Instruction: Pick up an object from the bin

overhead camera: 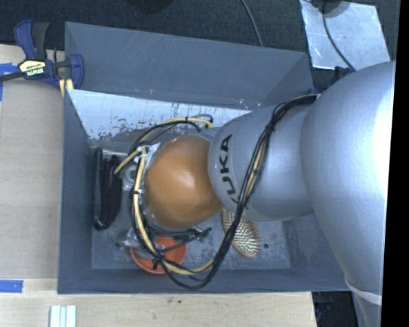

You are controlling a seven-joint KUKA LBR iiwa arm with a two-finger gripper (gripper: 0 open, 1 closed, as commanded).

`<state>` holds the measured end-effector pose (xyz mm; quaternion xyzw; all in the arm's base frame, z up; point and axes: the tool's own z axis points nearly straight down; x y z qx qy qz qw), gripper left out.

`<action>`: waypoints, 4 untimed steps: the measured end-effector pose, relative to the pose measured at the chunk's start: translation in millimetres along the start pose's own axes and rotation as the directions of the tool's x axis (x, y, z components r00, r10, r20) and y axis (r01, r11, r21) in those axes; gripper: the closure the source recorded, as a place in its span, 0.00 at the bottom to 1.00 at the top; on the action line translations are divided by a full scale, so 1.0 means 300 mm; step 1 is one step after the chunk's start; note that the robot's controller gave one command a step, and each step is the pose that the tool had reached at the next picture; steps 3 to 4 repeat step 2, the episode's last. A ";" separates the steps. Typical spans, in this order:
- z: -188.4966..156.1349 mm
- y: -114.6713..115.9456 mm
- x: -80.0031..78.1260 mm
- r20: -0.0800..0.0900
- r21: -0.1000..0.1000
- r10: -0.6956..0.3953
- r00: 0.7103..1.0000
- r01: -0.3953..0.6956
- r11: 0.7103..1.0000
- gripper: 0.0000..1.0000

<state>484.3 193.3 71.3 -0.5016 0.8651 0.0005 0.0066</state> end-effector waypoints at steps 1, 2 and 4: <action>-0.065 0.005 0.005 -0.006 -0.005 0.001 1.000 -0.001 1.000 1.00; -0.142 0.000 0.000 0.000 -0.001 0.003 1.000 -0.003 1.000 1.00; -0.142 0.000 0.000 0.000 -0.001 0.003 1.000 -0.003 1.000 1.00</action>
Offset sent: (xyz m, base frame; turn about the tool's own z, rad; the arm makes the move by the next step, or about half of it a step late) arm -0.0013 -0.0006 0.0474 -0.0001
